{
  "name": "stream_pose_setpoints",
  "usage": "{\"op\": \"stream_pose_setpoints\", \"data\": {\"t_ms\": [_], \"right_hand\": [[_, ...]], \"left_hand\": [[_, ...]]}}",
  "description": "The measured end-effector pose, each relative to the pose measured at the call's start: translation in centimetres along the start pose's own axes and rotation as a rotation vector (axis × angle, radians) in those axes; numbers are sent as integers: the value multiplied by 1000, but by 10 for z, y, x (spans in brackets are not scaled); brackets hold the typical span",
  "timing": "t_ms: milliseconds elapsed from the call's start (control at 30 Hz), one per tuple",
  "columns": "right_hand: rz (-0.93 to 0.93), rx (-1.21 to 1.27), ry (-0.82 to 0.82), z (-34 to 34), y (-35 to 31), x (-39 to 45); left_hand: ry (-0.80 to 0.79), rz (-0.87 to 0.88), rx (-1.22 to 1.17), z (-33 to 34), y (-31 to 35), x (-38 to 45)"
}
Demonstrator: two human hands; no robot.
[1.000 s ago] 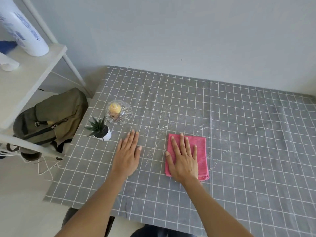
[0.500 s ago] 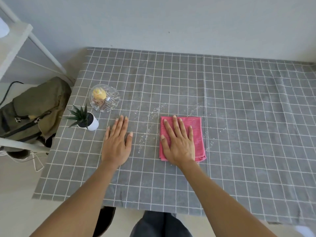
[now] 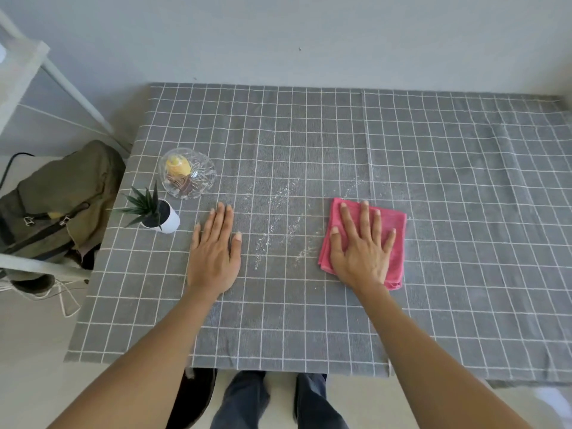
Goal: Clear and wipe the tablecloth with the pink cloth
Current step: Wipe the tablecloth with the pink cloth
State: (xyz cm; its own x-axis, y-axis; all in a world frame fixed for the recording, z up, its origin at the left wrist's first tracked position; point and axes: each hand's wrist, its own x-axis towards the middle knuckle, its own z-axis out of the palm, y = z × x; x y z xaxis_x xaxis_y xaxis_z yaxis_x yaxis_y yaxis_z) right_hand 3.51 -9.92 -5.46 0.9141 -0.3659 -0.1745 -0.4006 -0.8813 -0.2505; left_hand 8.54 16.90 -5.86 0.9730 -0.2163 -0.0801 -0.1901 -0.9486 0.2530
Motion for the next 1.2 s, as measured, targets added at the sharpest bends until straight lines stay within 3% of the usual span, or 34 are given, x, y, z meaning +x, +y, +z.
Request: {"op": "stream_pose_setpoints", "data": {"t_ms": [400,667,833,1033,1200], "right_hand": [[140,73,-9,5,-37,-6],[-229,-10,-75,38,-139,-46],[-339,-47,-40,42,-132,-48],[-283,-1,-23,42,-129,-43],[-35,-11,16,24,-78,-26]], "left_hand": [[-9,139,-95,-9,-37,3],[6,134,-48,-12,-46,3],[18,131,-52,-11,-47,2],[19,144,-67,-11,-48,4],[16,131,-49,-10,-48,2]]}}
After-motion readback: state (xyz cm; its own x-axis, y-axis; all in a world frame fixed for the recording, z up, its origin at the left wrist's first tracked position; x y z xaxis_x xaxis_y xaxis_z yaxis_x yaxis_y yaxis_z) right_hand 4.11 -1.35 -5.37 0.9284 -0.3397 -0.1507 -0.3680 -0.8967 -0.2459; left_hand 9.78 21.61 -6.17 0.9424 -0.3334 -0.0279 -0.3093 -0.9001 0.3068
